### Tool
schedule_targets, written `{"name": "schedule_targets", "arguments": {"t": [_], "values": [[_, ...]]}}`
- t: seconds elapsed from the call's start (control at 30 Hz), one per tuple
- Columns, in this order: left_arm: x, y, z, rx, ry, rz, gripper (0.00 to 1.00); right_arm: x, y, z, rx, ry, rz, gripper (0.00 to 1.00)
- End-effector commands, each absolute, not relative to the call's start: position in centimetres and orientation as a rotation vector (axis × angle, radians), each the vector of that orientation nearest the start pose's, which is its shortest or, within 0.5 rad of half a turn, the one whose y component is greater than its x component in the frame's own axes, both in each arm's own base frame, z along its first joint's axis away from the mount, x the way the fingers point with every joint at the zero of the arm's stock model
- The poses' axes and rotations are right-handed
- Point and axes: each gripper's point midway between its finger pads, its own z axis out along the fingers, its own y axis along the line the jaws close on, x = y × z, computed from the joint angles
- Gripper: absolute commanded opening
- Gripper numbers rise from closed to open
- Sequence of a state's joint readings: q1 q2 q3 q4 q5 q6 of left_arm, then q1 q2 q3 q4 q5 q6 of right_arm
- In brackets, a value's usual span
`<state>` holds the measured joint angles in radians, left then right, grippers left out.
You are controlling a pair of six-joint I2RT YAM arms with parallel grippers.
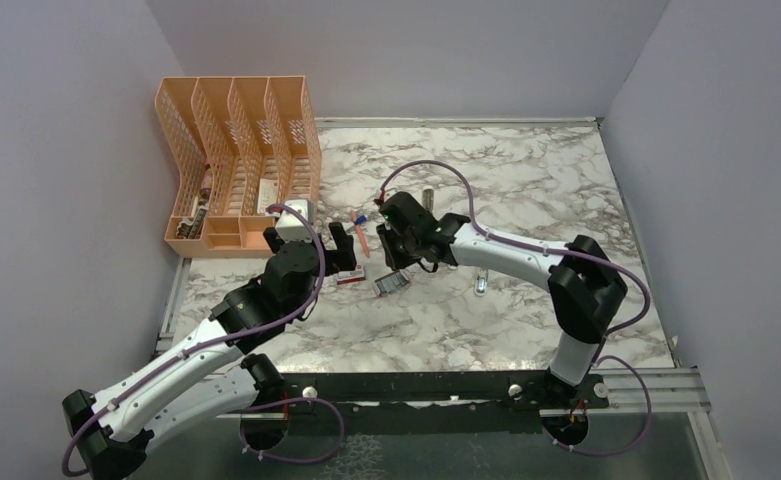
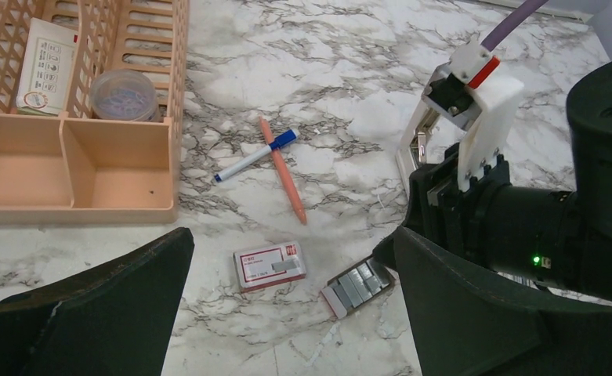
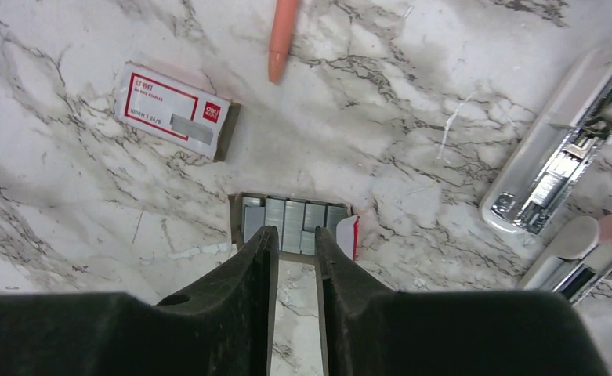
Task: Load the staples into the stapler
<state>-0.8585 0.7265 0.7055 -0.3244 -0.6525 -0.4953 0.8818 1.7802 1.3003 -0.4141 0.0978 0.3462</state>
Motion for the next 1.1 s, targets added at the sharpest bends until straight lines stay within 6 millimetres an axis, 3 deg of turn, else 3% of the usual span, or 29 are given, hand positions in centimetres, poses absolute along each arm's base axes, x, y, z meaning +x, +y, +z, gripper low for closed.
{"name": "schedule_targets", "arguments": {"t": [0.0, 0.13, 0.3, 0.77, 1.07], "values": [[24.8, -14.0, 24.7, -0.115, 1.824, -0.305, 0.99, 27.1, 34.1, 6.7, -0.674, 2.506, 0.354, 0.25], [24.8, -14.2, 24.4, -0.107, 1.833, -0.298, 0.99, 26.7, 33.6, 5.0, -0.683, 2.557, 0.283, 0.22], [24.9, -14.0, 24.2, -0.110, 1.835, -0.290, 0.99, 26.3, 34.0, 4.1, -0.725, 2.568, 0.278, 0.29], [24.9, -14.0, 23.6, -0.114, 1.845, -0.284, 0.99, 26.1, 34.4, 3.4, -0.772, 2.571, 0.251, 0.35], [24.8, -13.9, 23.3, -0.117, 1.848, -0.283, 0.99, 26.3, 34.3, 2.8, -0.749, 2.585, 0.217, 0.33]]}}
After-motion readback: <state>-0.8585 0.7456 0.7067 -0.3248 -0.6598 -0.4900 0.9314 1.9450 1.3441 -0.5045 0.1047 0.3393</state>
